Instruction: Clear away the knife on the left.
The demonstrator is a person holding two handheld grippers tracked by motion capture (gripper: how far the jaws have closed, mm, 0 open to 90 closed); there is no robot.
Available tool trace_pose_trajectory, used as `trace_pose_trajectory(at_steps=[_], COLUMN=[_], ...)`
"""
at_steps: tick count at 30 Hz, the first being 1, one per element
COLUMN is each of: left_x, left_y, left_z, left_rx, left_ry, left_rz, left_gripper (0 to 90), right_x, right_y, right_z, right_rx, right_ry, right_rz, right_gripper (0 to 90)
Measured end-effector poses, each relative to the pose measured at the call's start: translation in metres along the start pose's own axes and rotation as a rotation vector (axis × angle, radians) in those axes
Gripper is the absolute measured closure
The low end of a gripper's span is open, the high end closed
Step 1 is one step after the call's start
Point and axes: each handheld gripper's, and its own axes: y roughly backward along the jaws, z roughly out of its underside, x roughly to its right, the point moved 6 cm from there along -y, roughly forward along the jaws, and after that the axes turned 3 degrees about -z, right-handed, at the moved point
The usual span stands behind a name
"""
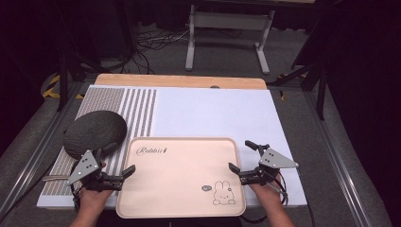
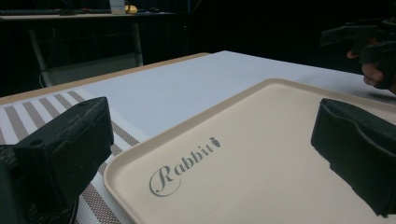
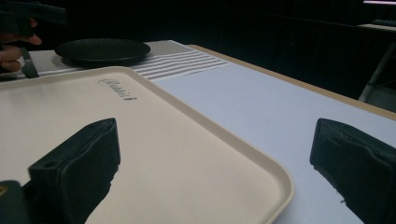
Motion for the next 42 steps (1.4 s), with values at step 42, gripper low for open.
trace_pose_trajectory(at_steps=[42], left_x=[-0.002], left_y=[0.006], left_z=[-0.029], left_rx=[-0.206], left_ry=[-0.111], left_rz=[0.219], left_gripper=[6.9], right_x=[-0.002], right_y=[0.0], right_z=[0.0], right_rx=[0.005], right_ry=[0.007], right_rz=[-0.025], right_gripper=[2.5])
